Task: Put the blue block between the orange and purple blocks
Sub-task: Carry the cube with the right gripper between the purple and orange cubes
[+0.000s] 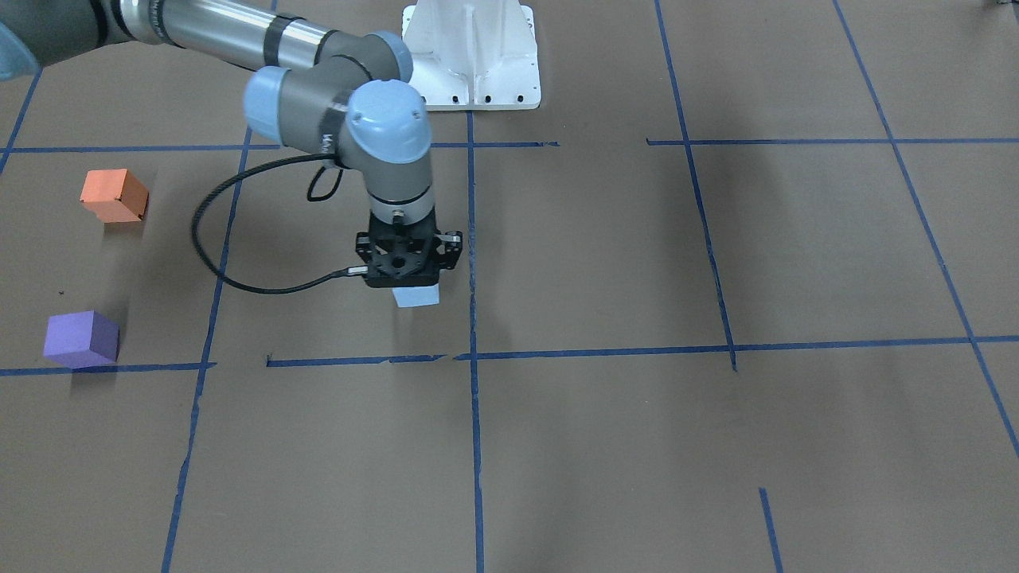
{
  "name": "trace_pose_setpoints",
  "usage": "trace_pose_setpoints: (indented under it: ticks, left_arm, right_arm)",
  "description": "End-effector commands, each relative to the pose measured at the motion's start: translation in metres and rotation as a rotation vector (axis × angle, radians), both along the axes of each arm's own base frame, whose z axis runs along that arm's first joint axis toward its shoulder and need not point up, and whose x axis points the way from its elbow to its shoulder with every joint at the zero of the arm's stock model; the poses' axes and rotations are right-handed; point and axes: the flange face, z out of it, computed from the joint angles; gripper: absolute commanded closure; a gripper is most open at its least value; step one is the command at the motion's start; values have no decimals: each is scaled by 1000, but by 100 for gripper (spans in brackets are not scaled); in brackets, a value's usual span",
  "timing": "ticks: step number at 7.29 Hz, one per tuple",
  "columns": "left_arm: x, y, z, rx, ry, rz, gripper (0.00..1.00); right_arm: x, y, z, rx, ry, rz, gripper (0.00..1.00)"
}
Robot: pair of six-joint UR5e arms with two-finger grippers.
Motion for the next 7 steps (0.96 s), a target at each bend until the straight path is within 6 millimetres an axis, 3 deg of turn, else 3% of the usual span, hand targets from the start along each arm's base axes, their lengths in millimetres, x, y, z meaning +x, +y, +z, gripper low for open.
trace_pose_setpoints:
  ticks: [1,3,4,6,7]
  left_arm:
    - [1,-1,-1,-1,0,-1,0]
    - [1,-2,-4,-9,2,-15,0]
    - [1,-2,-4,-9,2,-16,0]
    - [1,-3,-5,-6,2,-16,0]
    - [1,-4,-6,-5,2,-16,0]
  right_arm:
    - [113,-2,85,55,25,-80,93]
    - [206,2,165,39,61,-107,92]
    - [239,18,209,41,30,-91,92]
    - [285,53,281,25,13,-76,89]
    - [293,64,299,20,16,-76,87]
